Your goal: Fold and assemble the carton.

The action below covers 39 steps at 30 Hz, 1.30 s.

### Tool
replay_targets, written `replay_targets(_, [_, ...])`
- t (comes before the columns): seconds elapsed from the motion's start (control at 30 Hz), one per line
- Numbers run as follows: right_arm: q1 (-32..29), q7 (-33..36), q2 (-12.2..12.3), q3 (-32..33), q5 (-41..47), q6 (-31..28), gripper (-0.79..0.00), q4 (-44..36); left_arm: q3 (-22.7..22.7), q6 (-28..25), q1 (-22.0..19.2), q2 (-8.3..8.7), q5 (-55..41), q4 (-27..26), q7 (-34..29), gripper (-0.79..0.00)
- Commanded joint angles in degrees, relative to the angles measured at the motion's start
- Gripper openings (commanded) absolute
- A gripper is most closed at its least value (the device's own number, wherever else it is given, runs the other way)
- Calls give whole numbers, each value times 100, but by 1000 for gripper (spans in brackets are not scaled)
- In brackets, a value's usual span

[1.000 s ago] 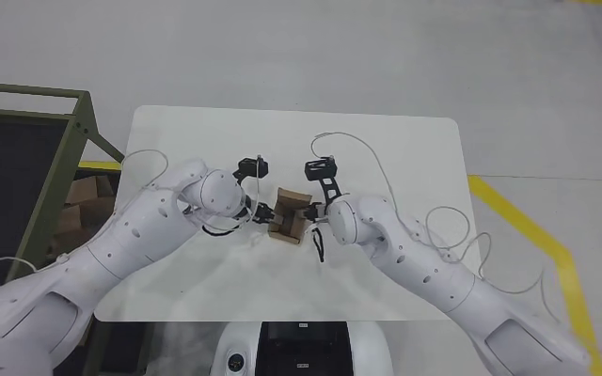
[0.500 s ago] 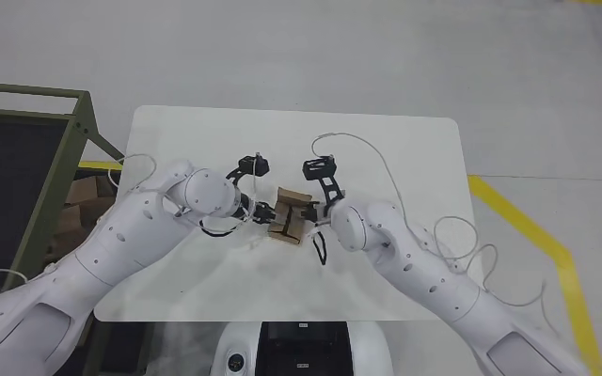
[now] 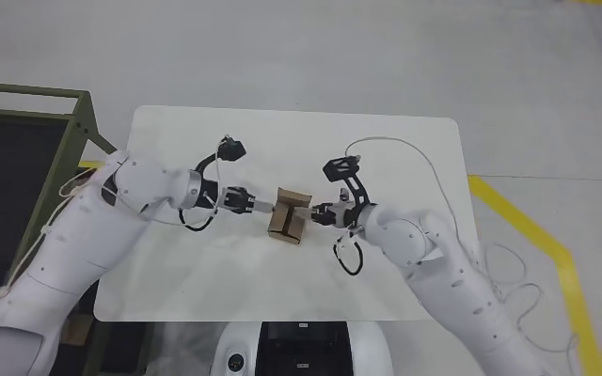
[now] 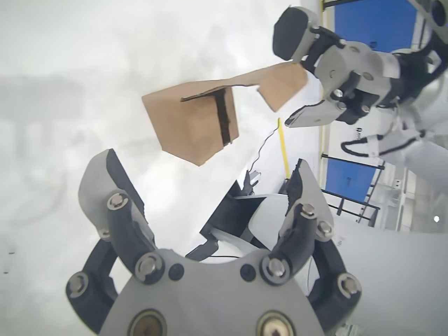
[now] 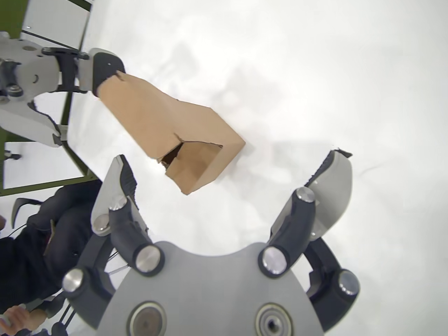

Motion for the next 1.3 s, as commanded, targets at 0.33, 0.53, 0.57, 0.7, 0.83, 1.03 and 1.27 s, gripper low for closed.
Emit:
replay_targets(0.33, [-311,114,94,321,-149,-93,0,-134,-47,29,-94,-164,-670,19,1070,0])
replay_targets(0.53, [-384,143,115,319,-309,-177,0,-83,267,-832,-298,-320,-62,71,1689,0])
replay_targets(0.57, [-410,136,121,334,-320,-206,0,-79,338,-1056,-346,-346,28,128,1664,0])
replay_targets(0.7, [-488,176,145,365,-442,-259,0,-103,417,-1220,-426,-376,119,264,1562,0])
replay_targets(0.83, [-488,176,145,365,-442,-259,0,-103,417,-1220,-426,-376,119,264,1562,0])
replay_targets(1.03, [-510,210,154,206,-784,-444,0,-74,378,-1017,-407,-391,260,286,1875,0])
replay_targets(1.27, [-510,225,136,-374,-2177,-386,0,46,550,-1390,-699,-542,279,557,2029,0])
